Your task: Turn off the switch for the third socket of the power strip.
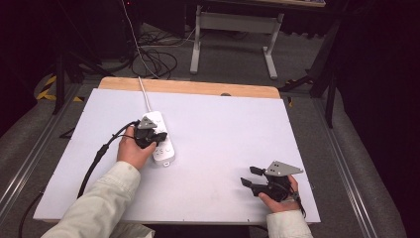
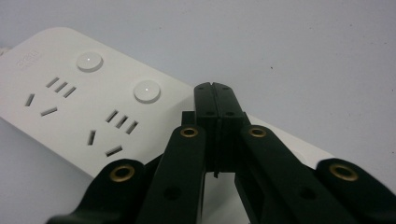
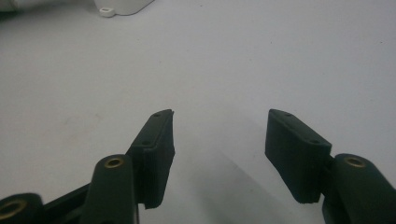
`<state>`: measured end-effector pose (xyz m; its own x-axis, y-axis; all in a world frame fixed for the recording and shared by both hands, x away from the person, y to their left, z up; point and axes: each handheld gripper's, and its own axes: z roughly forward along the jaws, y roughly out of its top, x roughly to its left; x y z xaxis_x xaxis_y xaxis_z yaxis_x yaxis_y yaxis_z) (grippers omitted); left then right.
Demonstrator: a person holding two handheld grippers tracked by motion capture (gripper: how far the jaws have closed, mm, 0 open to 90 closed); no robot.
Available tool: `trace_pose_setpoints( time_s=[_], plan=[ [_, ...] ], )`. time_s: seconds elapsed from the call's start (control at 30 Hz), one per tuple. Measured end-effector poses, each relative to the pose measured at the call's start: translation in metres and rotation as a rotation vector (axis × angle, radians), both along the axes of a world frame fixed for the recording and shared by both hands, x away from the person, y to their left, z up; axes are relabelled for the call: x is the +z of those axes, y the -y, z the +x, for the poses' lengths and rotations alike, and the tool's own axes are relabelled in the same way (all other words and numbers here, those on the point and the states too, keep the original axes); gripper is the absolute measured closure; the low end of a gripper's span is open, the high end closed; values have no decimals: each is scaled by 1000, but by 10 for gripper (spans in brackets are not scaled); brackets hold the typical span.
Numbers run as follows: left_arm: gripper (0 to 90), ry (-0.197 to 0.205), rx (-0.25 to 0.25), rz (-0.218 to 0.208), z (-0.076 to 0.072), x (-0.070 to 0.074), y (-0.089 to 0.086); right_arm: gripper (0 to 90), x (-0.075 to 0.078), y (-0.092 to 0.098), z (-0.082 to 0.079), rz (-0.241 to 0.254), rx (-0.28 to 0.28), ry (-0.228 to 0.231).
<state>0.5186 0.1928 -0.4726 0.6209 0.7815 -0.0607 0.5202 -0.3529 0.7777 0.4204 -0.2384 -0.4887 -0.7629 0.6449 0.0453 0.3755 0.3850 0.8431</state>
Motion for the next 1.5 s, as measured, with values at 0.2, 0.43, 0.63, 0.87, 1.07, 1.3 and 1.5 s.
trace_pose_setpoints(
  time_s=[0.2,0.43,0.63,0.87,1.07,1.3,1.5],
  plan=[
    [900,-14,-14,-14,3,1,-2,429,0,1,0,3,0,1],
    [900,-27,-42,-60,-3,26,-4,429,0,0,1,3,5,-1],
    [900,-15,-55,-57,-11,35,-4,429,0,0,2,10,5,1],
    [900,15,-53,-61,-18,46,-6,430,0,-3,6,9,13,6],
    [900,33,-75,-37,-23,59,-5,429,0,-3,6,9,14,6],
    [829,42,-83,-49,-27,63,-5,429,0,-4,6,7,14,4],
    [491,72,-60,-39,-33,69,-6,429,0,-4,6,9,17,-1]
  ],
)
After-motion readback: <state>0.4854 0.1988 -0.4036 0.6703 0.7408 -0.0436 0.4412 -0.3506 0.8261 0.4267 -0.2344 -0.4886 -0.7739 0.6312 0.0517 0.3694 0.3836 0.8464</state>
